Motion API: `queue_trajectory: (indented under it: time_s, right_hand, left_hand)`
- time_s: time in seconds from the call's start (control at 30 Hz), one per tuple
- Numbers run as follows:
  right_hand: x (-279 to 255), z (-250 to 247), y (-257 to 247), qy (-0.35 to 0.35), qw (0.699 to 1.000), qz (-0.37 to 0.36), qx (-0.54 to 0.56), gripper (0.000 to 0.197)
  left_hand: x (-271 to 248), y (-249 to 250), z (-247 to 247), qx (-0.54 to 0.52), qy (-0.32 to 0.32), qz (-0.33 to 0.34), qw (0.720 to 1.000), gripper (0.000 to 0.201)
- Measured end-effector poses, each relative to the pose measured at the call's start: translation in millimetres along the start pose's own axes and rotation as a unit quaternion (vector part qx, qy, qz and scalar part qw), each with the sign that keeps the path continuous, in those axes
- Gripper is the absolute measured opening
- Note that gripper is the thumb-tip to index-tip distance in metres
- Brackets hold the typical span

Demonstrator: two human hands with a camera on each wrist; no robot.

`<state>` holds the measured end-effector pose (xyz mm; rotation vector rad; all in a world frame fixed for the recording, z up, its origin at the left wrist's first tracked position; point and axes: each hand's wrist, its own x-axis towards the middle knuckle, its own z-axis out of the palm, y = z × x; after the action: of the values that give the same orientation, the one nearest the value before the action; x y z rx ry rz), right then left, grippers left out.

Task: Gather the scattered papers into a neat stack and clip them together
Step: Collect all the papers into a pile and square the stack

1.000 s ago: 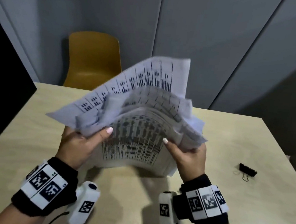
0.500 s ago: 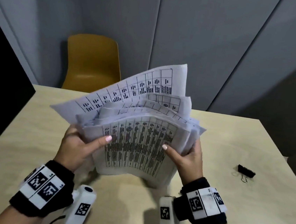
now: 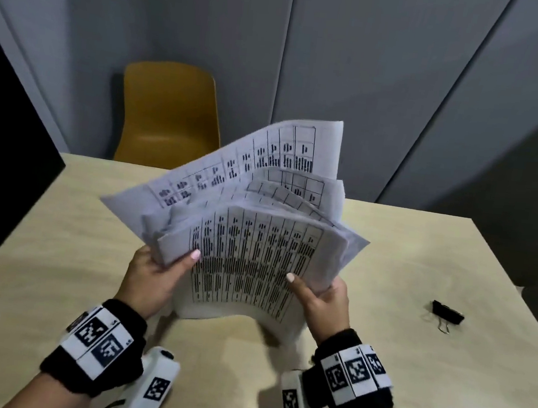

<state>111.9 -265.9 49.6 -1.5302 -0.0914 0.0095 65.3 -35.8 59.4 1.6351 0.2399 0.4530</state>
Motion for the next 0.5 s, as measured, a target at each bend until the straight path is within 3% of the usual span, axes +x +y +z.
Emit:
queue_trajectory:
  time_s: [0.1, 0.2, 0.37, 0.43, 0.5]
  right_hand:
    - [0, 3, -4, 0.013, 1.000, -0.011, 0.022, 0.027]
    - [-2, 3, -4, 0.021, 1.000, -0.015, 0.008, 0.029]
    - [-4, -1, -19, 0.068, 0.993, -0.098, 0.003, 0.093]
    - [-1, -5, -32, 0.068, 0.983, -0.170, -0.024, 0.099]
    - [0, -7, -43, 0.062, 0.969, -0.225, -0.078, 0.092]
  left_hand:
    - [1, 6, 3, 0.011, 0.024, 0.018, 0.999, 0.019]
    - [1, 5, 1, 0.007, -0.002, 0.010, 1.000, 0.026]
    - [0, 2, -3, 0.004, -0.035, 0.000, 0.999, 0.033]
    - [1, 6, -3, 0.011, -0.035, 0.015, 0.999, 0.037]
    - [3, 9, -4, 0.006, -0.036, 0.028, 0.999, 0.041]
